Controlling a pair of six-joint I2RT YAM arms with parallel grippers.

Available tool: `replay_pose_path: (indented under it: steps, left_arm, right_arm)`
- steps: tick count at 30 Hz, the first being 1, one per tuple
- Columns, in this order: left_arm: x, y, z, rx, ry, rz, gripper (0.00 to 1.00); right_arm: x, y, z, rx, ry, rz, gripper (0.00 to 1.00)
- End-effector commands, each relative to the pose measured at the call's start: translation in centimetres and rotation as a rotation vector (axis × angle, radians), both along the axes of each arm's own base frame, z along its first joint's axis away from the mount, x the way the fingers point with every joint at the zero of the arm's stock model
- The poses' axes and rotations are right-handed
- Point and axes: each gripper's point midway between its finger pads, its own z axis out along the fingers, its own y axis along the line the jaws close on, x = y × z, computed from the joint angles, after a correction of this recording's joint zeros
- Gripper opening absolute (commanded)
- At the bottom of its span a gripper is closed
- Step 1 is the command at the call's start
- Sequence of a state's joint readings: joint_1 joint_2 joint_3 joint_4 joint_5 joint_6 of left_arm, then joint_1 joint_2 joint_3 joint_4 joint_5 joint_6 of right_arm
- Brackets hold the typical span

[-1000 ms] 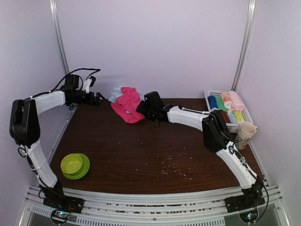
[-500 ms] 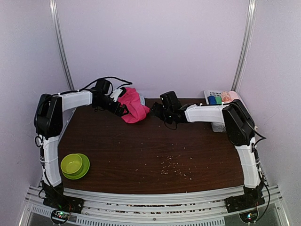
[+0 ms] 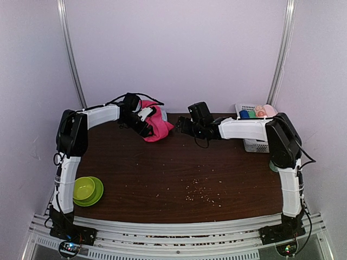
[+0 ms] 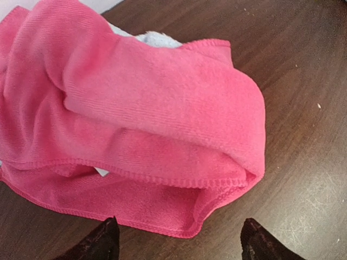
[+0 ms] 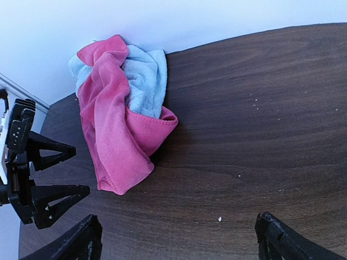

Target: Roll the towels

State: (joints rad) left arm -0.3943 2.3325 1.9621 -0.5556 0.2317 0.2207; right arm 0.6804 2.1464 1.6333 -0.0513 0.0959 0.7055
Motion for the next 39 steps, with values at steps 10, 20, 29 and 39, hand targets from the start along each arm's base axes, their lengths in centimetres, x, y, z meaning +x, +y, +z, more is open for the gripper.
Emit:
replay_pose_path:
  steps: [10,20,29,39]
  left_arm:
    - [-1.5,-2.7,-3.4,0.101,0.104,-0.069,0.65]
    - [-2.3,-2.2,-4.8,0.112,0.166,-0.03,0.4]
    - [-3.4,-2.1,-4.0,0.085,0.197,-0.013,0.0]
    - [-7.9,-2.3,-3.7,0.033,0.292,-0.029,0.0]
  right_arm:
    - [-1.4,-4.7,5.6,-0.133,-0.058,-0.027,1.0]
    - [-3.5,-7.2,2.1,-0.224,0.049,-0.045,1.0]
    - [-4.7,-8.2,-2.1,-0.329,0.131,0.003,0.99]
    - [-5.8,-8.3,-6.6,-0.396,0.231,0.055,1.0]
